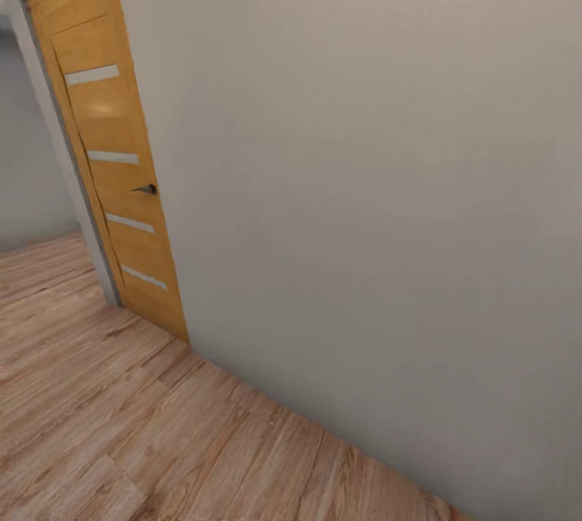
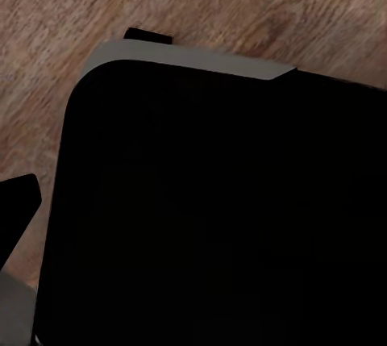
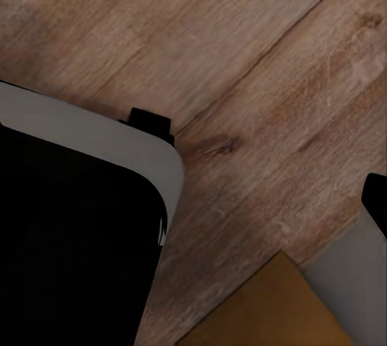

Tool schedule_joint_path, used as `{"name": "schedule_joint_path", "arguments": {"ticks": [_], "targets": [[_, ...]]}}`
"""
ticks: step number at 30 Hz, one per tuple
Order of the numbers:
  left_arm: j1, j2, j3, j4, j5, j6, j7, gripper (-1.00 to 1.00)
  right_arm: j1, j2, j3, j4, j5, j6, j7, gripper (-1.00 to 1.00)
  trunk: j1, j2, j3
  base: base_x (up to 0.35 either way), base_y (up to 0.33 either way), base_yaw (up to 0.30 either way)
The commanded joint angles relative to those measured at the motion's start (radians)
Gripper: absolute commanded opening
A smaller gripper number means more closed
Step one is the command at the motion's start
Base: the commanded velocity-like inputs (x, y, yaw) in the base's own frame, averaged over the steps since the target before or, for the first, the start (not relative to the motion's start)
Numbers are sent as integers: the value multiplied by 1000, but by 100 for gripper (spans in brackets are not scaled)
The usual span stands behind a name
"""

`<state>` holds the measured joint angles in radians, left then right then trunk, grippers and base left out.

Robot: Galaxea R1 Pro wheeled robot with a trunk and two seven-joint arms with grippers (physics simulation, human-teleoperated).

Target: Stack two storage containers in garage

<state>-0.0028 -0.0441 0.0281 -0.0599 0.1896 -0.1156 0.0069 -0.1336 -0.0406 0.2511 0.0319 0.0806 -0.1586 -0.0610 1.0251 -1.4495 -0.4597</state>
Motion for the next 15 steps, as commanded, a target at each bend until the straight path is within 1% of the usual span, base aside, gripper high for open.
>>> {"name": "schedule_joint_path", "arguments": {"ticks": [1,6,8,9,11,15], "targets": [[0,0,2,0,8,-2,1,100,-1,1,2,3,9,-5,-5,100,0,0,-1,0,0,289],[0,0,1,1,20,-1,-2,100,-1,2,-1,3,3,-6,-5,100,0,0,-1,0,0,289],[0,0,1,2,22,-1,-1,100,-1,2,-2,3,-13,-6,-5,100,0,0,-1,0,0,290],[0,0,1,2,23,-1,-1,100,-1,3,-2,3,-33,-6,-5,100,0,0,-1,0,0,290],[0,0,1,2,23,-1,-1,100,-1,3,-2,3,-49,-6,-4,100,0,0,-1,0,0,290],[0,0,2,2,24,-1,0,100,-1,-3,-2,3,-62,-7,-4,100,0,0,-1,0,0,290]]}}
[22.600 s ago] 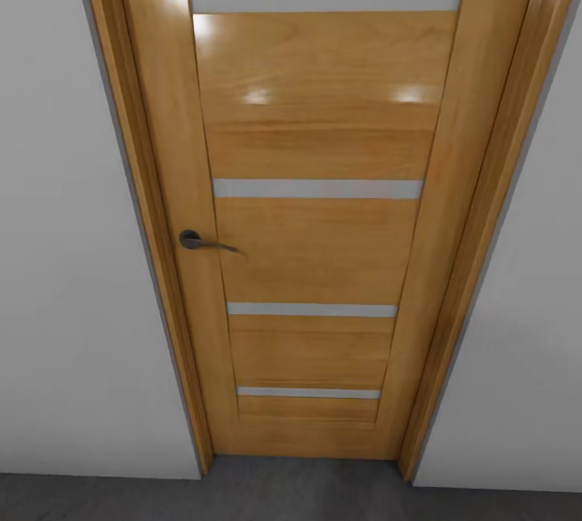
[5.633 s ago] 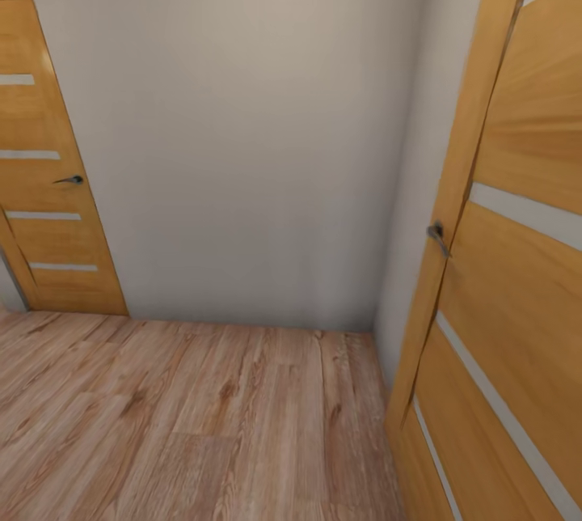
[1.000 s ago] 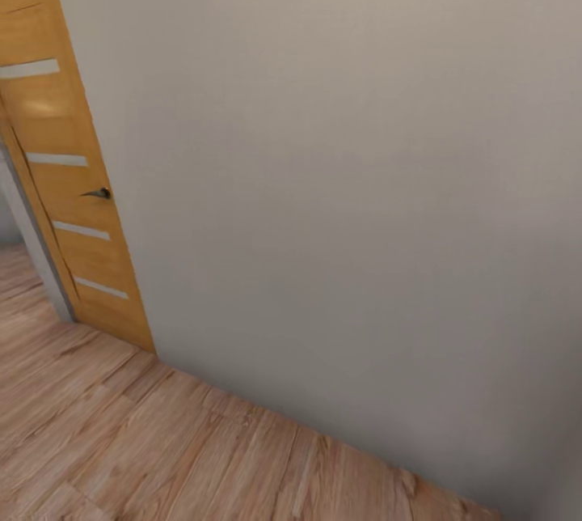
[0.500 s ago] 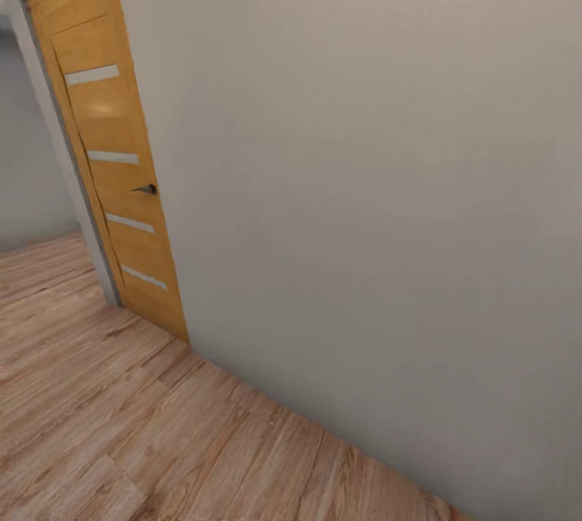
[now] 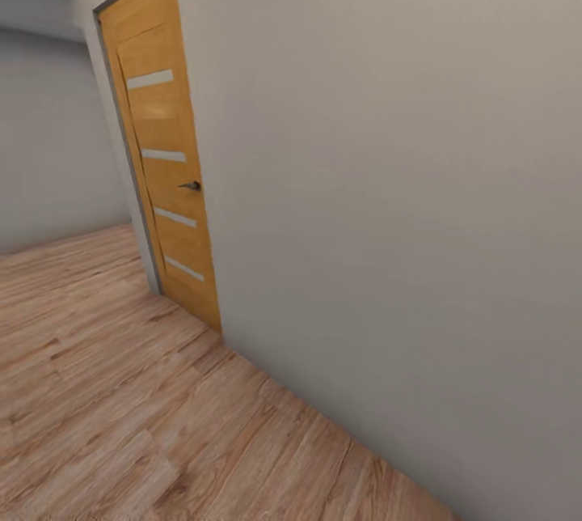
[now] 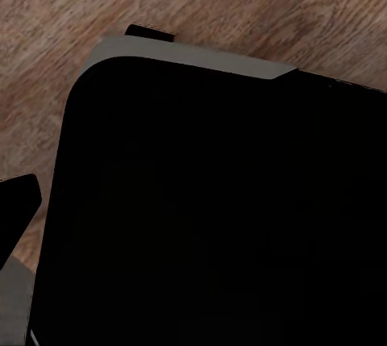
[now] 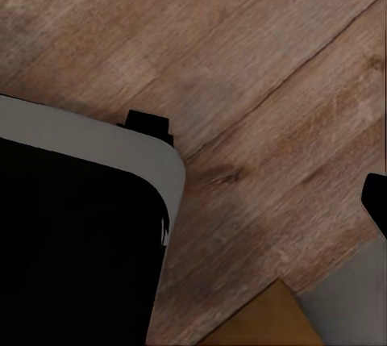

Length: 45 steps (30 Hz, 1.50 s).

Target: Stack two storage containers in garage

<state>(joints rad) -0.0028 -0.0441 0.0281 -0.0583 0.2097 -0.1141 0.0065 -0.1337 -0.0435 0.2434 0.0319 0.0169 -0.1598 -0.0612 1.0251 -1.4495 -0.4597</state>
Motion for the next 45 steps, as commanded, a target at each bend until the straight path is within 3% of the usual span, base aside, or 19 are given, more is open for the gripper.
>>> {"name": "schedule_joint_path", "arguments": {"ticks": [1,45], "targets": [[0,0,2,0,4,-3,1,100,-1,-2,5,3,1,-6,-3,100,0,0,-1,0,0,290],[0,0,2,0,5,-3,1,100,1,-8,8,5,8,-3,-2,100,0,0,-1,3,0,290]]}}
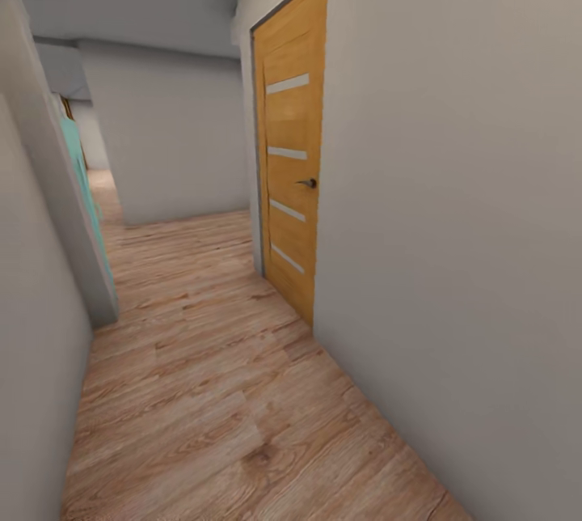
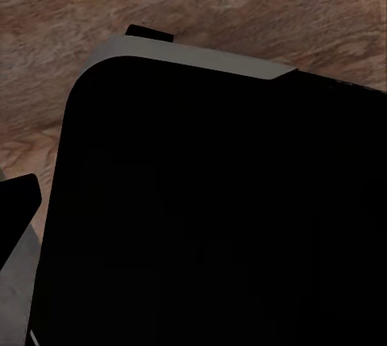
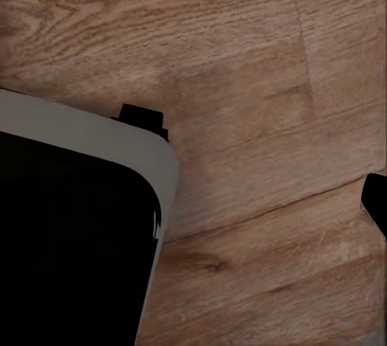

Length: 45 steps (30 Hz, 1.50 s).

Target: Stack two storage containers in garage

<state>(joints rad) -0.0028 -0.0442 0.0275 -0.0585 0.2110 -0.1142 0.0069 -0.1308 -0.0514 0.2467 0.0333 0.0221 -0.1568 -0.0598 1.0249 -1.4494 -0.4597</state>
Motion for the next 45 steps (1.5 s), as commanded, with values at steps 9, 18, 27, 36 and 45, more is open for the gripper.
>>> {"name": "schedule_joint_path", "arguments": {"ticks": [9,18,27,36,45], "targets": [[0,1,2,0,5,-1,1,100,-2,0,5,3,2,-8,-4,100,0,-1,-1,254,0,232],[0,3,2,0,7,8,1,100,-2,-1,14,0,12,-11,-5,100,0,-1,-1,322,0,7],[0,4,1,0,7,8,1,100,-1,7,16,0,31,-8,-5,100,0,-1,-1,323,0,0],[0,4,1,0,7,8,1,100,-2,7,14,0,33,-10,-6,100,0,-1,-1,323,0,153],[0,4,1,0,7,8,1,100,-2,7,14,0,33,-10,-6,100,0,-1,-1,323,0,266]]}}
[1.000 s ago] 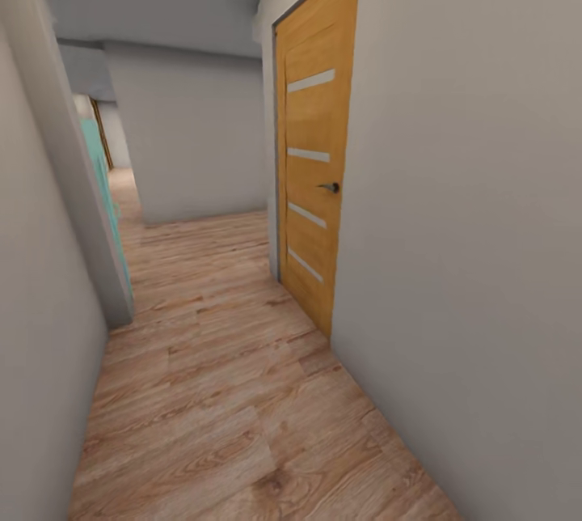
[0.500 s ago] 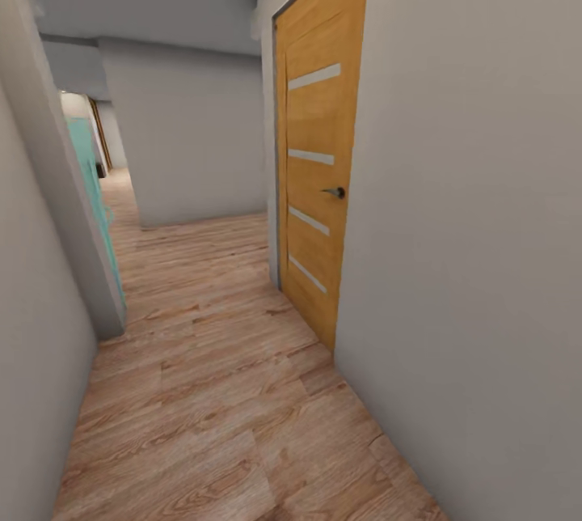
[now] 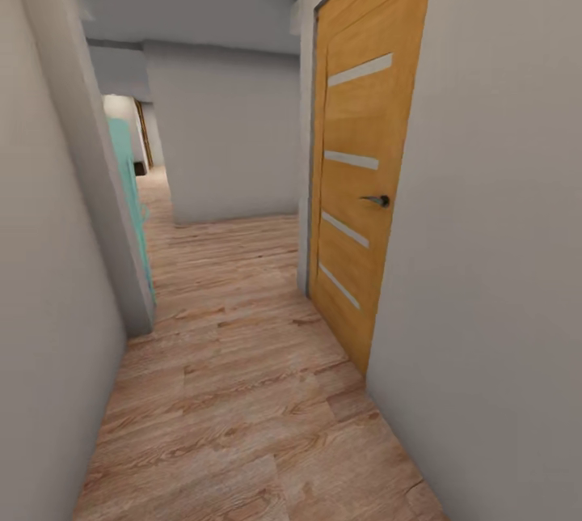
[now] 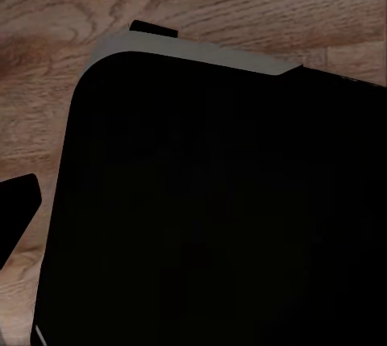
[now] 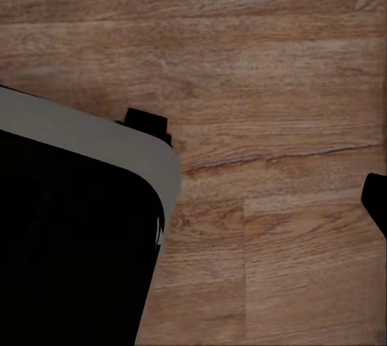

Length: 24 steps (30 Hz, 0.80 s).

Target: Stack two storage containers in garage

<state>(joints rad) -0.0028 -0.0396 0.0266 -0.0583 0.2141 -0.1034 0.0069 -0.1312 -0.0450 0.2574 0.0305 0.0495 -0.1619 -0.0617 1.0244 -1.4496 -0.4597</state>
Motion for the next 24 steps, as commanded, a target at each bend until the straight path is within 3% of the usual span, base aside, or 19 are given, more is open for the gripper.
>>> {"name": "schedule_joint_path", "arguments": {"ticks": [1,8,24], "targets": [[0,0,2,0,4,-2,1,100,-1,0,3,3,5,-5,-4,100,1,0,-1,323,0,269],[0,0,2,0,4,-1,1,100,-1,-1,3,3,5,-5,-4,100,1,0,-1,323,0,231],[0,1,2,0,5,-1,1,100,-1,-1,6,3,8,-4,-3,100,1,0,-1,323,0,6]]}}
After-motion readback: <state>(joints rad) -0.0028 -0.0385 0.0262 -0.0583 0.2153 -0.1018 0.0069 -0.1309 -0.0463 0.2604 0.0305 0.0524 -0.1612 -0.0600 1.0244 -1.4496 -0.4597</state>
